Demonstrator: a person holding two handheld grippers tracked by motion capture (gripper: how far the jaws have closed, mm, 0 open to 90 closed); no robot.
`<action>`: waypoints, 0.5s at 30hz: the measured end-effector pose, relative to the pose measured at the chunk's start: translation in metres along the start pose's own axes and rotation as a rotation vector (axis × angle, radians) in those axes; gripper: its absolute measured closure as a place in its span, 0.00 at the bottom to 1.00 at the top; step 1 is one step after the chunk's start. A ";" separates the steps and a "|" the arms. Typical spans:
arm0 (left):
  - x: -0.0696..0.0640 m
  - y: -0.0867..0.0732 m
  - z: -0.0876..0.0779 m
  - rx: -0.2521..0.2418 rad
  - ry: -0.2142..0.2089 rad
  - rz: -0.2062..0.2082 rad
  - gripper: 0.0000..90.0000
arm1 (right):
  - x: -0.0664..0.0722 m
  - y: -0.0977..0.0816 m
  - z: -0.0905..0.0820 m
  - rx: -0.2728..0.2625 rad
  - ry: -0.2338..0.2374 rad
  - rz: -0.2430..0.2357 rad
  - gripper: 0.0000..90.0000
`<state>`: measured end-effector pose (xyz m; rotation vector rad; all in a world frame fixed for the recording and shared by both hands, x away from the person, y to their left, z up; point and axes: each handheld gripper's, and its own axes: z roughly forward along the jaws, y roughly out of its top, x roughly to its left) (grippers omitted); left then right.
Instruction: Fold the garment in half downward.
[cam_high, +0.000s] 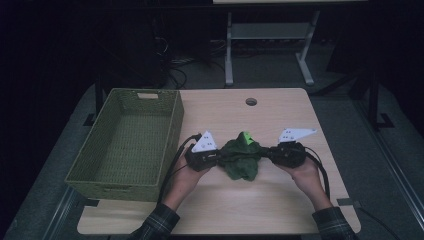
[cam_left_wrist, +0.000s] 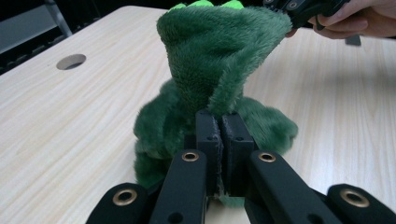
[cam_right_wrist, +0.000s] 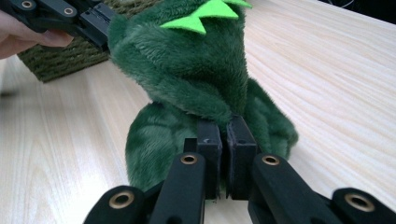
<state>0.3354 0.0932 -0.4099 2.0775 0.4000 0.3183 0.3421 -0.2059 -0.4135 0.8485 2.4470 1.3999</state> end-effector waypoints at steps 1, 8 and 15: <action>-0.001 -0.002 0.000 0.005 -0.003 0.005 0.97 | 0.003 -0.004 0.000 0.001 0.001 0.000 0.96; -0.013 -0.019 0.005 0.038 -0.023 0.022 0.97 | 0.015 -0.019 0.002 0.029 0.021 -0.003 0.95; -0.017 -0.035 0.012 0.081 -0.036 0.015 0.97 | 0.021 -0.033 0.007 0.056 0.037 0.006 0.95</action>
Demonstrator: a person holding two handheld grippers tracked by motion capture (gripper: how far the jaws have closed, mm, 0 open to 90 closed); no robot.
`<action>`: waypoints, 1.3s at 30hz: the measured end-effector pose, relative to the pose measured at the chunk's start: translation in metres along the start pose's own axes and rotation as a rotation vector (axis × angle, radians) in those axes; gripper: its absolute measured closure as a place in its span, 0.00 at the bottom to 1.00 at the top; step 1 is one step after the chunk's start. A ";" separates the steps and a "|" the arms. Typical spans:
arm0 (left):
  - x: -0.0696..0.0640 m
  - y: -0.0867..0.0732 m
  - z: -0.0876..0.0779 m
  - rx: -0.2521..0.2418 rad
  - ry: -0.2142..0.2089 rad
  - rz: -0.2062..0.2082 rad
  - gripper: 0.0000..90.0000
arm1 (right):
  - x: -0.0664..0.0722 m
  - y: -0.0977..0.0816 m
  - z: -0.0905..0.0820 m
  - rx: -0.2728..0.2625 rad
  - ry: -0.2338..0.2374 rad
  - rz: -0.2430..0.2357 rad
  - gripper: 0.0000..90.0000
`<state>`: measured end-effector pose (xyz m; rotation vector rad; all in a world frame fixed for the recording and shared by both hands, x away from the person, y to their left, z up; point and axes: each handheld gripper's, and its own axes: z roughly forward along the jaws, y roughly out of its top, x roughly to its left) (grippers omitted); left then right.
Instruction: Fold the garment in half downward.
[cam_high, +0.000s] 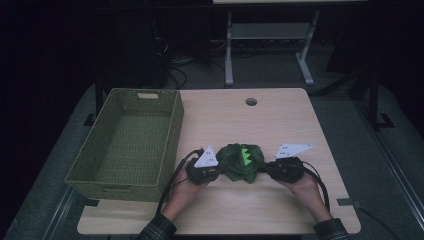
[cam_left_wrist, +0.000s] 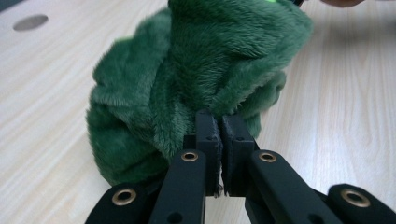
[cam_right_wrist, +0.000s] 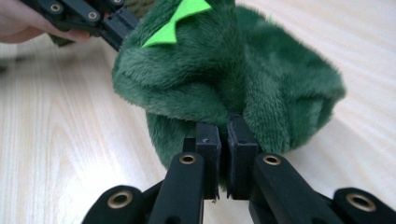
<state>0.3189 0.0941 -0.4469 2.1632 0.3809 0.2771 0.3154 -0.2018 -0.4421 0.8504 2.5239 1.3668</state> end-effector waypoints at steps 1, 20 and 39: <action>0.000 -0.003 0.001 0.012 -0.002 0.000 0.97 | 0.000 -0.002 0.002 0.006 0.005 -0.003 0.94; -0.004 -0.012 0.012 0.079 -0.012 0.003 0.80 | 0.003 -0.017 0.014 0.069 0.016 0.040 0.72; -0.018 -0.004 -0.027 -0.012 -0.038 -0.079 0.70 | 0.016 -0.022 -0.033 -0.009 -0.003 0.077 0.61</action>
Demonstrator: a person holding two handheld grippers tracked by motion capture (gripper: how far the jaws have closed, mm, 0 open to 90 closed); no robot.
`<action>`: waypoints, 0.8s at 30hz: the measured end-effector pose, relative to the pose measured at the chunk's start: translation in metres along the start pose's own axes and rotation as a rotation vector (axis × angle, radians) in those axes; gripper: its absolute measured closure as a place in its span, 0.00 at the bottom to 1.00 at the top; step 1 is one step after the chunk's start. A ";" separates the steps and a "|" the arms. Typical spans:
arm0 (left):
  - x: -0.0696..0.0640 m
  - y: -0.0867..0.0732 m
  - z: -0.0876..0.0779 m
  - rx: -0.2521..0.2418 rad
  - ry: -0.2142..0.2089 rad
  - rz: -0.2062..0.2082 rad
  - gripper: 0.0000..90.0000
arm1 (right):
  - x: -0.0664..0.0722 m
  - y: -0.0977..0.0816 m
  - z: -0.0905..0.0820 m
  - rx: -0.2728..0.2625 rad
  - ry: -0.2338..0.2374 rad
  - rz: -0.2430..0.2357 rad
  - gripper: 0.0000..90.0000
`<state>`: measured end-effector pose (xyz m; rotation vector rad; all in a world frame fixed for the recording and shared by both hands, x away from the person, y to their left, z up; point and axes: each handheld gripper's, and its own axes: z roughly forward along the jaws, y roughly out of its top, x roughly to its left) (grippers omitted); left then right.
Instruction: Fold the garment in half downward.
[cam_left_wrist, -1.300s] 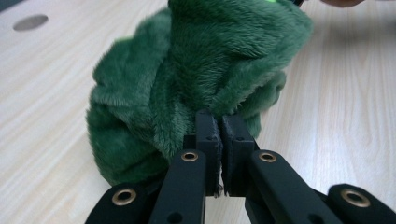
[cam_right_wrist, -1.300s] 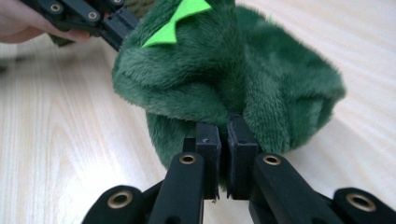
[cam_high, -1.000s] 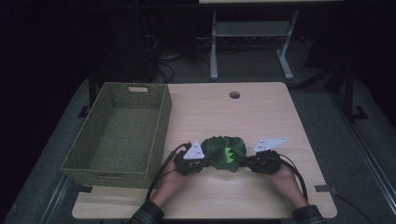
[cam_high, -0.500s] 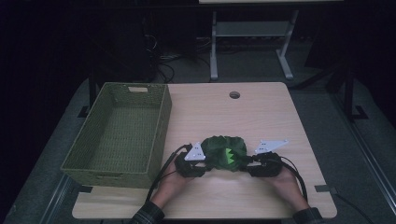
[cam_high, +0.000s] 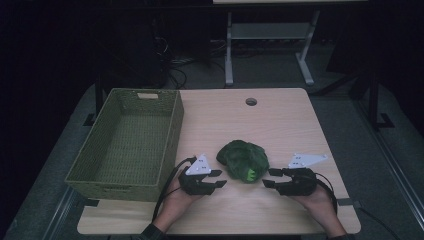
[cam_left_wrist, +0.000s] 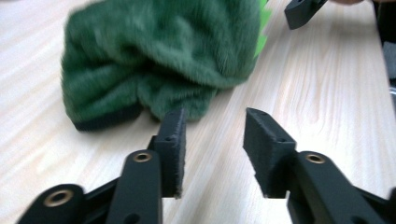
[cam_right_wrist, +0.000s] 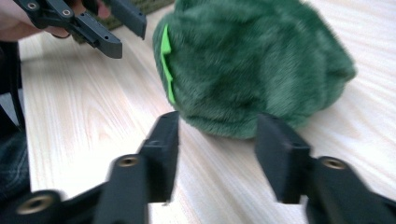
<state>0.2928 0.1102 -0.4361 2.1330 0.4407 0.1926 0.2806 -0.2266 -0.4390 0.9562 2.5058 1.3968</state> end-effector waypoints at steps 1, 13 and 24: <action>0.001 0.003 -0.001 -0.007 -0.001 0.001 0.72 | -0.002 0.001 -0.002 -0.012 0.000 0.006 0.65; 0.018 0.049 0.011 -0.011 -0.021 0.012 1.00 | -0.013 0.023 0.010 -0.012 -0.046 0.003 0.98; 0.031 0.050 0.041 0.068 0.004 -0.020 1.00 | -0.015 0.024 0.033 0.061 -0.031 0.006 1.00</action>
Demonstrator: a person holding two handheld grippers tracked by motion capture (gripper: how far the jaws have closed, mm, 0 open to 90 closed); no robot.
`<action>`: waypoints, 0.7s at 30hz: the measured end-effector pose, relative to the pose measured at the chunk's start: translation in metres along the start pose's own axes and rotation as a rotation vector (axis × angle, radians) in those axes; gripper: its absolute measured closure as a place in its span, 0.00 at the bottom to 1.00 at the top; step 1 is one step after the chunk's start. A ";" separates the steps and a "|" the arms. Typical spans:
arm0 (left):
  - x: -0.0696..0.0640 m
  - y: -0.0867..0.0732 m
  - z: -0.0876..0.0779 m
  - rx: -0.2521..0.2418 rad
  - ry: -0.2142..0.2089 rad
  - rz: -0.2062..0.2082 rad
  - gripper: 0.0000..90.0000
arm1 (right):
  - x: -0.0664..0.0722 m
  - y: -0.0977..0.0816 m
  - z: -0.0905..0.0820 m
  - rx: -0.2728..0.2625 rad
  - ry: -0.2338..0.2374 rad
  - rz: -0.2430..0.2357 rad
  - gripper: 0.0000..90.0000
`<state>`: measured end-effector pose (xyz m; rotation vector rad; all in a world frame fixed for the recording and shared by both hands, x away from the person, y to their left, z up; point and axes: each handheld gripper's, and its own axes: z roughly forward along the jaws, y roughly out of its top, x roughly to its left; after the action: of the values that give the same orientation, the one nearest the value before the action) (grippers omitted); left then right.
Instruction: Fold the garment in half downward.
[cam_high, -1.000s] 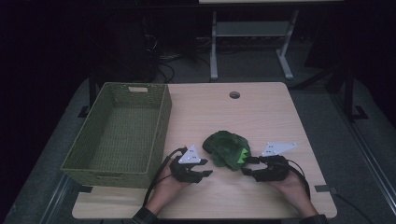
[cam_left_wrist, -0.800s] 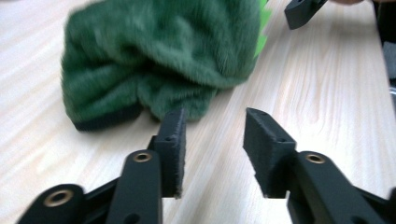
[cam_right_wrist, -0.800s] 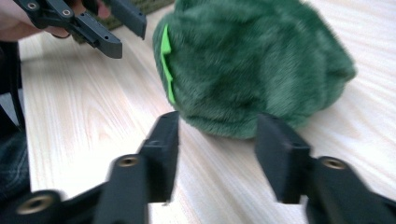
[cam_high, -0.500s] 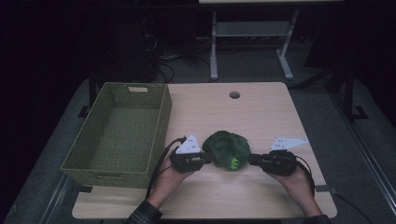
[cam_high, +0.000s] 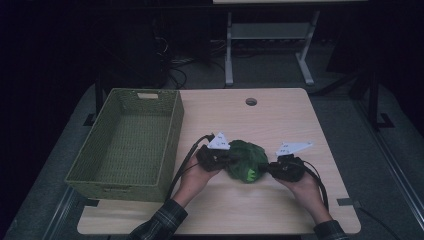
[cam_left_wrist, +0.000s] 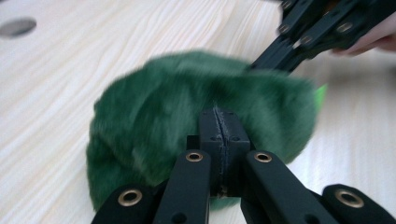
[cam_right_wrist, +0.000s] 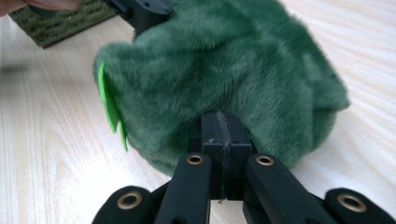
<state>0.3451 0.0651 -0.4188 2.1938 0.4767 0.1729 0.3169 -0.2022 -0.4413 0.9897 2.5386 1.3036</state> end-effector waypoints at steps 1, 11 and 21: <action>0.002 -0.004 0.001 0.008 0.006 -0.011 1.00 | 0.001 -0.001 0.002 0.010 0.003 0.000 1.00; 0.009 -0.033 0.008 0.092 0.027 -0.054 1.00 | 0.008 -0.006 0.024 0.096 0.022 -0.012 1.00; 0.013 -0.043 0.025 0.134 0.038 -0.063 1.00 | 0.010 -0.009 0.037 0.123 0.026 -0.011 1.00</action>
<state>0.3528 0.0758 -0.4683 2.3062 0.5928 0.1530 0.3187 -0.1751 -0.4692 0.9846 2.6679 1.1771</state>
